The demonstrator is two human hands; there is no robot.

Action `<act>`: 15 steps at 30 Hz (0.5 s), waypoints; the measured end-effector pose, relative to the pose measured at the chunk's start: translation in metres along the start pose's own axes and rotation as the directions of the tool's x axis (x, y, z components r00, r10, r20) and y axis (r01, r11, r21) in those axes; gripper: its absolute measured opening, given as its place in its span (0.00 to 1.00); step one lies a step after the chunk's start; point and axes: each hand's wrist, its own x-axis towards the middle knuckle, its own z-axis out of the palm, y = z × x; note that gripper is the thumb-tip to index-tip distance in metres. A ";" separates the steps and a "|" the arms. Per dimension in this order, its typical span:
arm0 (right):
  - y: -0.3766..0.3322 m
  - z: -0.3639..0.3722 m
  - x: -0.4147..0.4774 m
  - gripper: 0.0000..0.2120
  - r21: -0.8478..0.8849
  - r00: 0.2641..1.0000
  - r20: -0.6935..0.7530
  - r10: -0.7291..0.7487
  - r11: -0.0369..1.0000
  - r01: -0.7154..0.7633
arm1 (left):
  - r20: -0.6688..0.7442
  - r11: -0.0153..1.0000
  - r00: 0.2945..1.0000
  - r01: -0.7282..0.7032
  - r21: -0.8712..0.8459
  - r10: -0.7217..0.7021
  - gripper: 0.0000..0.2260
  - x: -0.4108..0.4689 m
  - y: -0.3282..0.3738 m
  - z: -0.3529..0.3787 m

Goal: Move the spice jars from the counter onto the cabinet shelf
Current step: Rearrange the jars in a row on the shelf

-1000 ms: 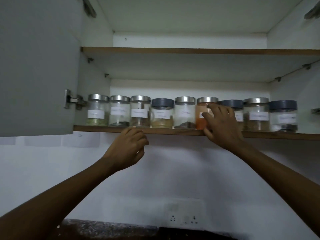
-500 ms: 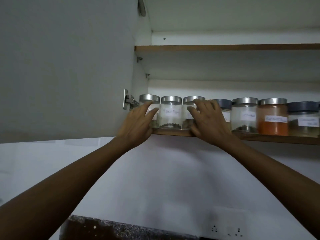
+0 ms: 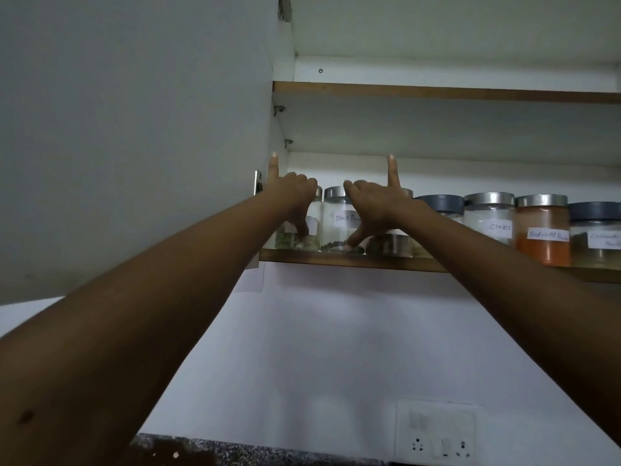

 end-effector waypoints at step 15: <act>-0.002 -0.006 0.021 0.51 -0.082 0.994 -0.005 -0.105 0.991 0.104 | -0.157 0.996 0.987 -0.026 0.082 0.039 0.45 0.009 -0.012 0.020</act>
